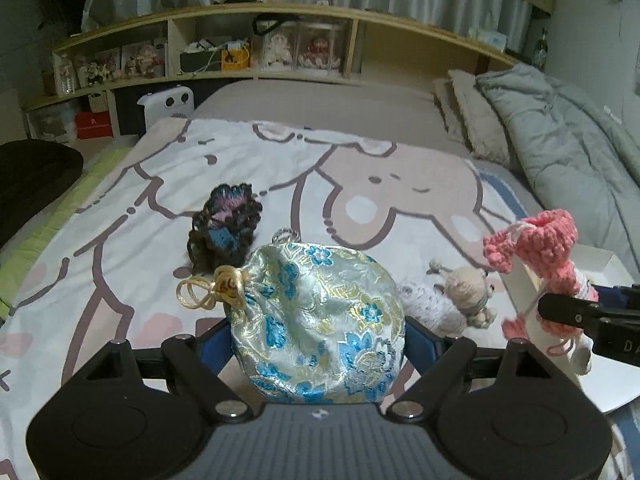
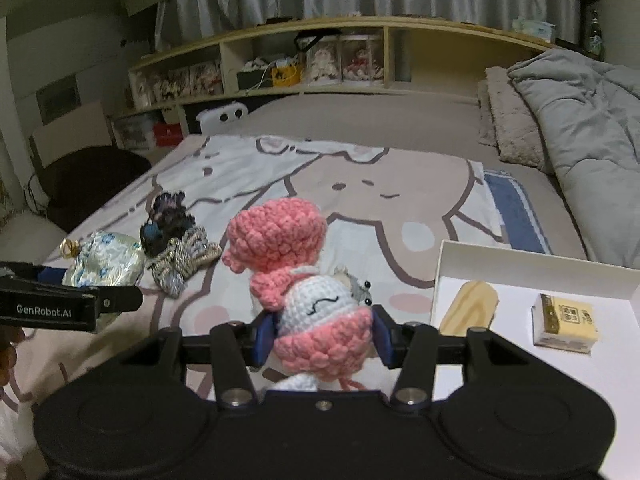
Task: Organize objects
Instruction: 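Carry the pouch and pink doll over the white box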
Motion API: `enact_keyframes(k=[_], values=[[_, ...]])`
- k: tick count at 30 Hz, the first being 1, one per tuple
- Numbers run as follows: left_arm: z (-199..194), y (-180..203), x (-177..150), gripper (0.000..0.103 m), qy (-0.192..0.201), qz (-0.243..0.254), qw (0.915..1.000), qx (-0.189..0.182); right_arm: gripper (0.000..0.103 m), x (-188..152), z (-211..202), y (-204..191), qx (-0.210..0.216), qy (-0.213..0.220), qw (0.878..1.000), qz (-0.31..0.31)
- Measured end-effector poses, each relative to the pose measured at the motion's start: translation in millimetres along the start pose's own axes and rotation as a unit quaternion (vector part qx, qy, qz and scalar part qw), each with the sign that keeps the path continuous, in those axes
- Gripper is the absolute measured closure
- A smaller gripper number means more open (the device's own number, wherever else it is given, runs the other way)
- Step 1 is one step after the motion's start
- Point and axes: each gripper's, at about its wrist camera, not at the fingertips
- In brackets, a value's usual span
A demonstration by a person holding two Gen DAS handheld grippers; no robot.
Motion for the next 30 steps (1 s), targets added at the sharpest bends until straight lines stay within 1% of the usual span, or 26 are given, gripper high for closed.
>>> enact_keyframes(k=[6,11,17,24,30], values=[[-14.8,-0.2,6.5,0.017,0.021,-0.01,0.9997,-0.012,0.052,5.9,-16.1,4.6,0.002,0.016,1.0,0.016],[-17.0,0.4,7.6,0.017,0.019,-0.012,0.9997,-0.011,0.052,7.9,-28.5,14.4,-0.009,0.02,0.999,0.027],[-29.2,6.2,12.7,0.017,0.033,-0.021,0.9987,-0.033,0.052,13.3,-53.0,34.0,-0.025,0.04,0.998,0.037],[-40.3,37.3,24.0,0.017,0.051,-0.009,0.9967,-0.062,0.052,17.7,-78.3,66.4,-0.063,0.056,0.995,0.043],[-42.4,78.6,32.9,0.017,0.059,0.007,0.994,-0.092,0.052,16.2,-97.4,102.3,-0.095,0.061,0.992,0.058]])
Point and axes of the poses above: each gripper's, at about its wrist camera, not at the fingertips, and z roughly the way its jaws point, y to its right, x to its top, and after that the axes turned 11 degrees about x, right-handed
